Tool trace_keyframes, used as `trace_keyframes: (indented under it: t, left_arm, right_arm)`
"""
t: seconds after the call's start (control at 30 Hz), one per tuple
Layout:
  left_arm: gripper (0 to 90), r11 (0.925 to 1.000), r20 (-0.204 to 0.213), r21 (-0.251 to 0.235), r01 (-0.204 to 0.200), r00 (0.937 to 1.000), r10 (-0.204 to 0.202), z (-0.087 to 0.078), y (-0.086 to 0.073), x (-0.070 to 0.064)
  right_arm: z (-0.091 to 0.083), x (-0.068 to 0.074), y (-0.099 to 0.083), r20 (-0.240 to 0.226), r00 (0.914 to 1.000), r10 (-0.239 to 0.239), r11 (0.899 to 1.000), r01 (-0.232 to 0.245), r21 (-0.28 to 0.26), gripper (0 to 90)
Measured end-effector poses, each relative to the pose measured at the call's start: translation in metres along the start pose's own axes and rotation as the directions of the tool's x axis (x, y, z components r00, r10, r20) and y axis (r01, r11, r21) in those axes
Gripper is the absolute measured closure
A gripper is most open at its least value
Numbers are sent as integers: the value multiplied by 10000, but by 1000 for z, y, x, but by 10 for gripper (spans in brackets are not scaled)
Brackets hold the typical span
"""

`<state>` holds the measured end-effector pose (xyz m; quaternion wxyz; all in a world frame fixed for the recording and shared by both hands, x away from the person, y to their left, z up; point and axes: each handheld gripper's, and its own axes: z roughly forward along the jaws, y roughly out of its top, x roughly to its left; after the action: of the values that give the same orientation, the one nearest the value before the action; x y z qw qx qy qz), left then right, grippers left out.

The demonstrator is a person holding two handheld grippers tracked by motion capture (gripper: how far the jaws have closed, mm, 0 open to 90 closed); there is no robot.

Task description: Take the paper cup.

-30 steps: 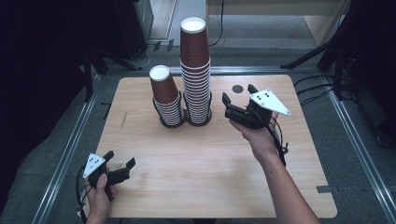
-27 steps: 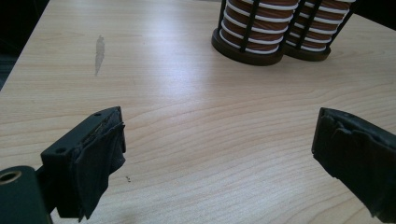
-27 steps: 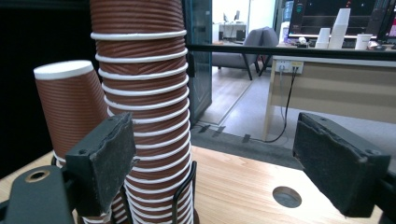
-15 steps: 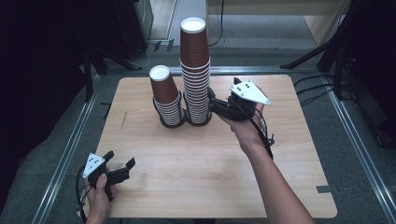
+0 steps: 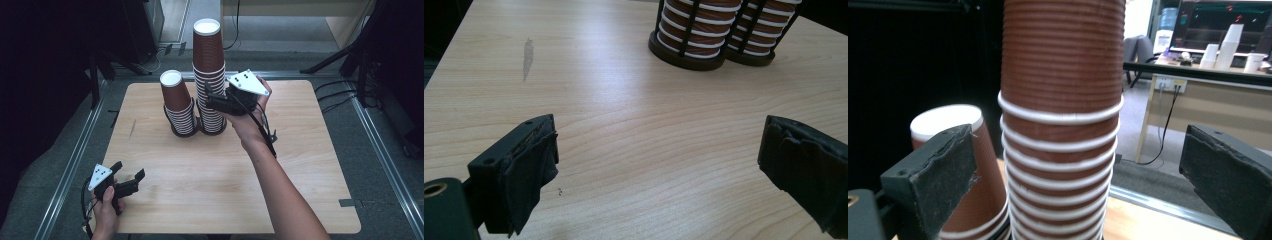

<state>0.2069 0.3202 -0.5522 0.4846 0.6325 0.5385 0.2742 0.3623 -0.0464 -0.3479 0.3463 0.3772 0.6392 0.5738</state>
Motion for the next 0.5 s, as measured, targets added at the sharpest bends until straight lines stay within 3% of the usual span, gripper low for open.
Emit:
trace_keyframes:
  t: [0.5]
  left_arm:
    - [30, 10000, 44, 31, 41, 10000, -42, 0, 0, 0]
  right_arm:
    - [27, 11, 20, 284, 9994, 198, 9997, -193, -166, 0]
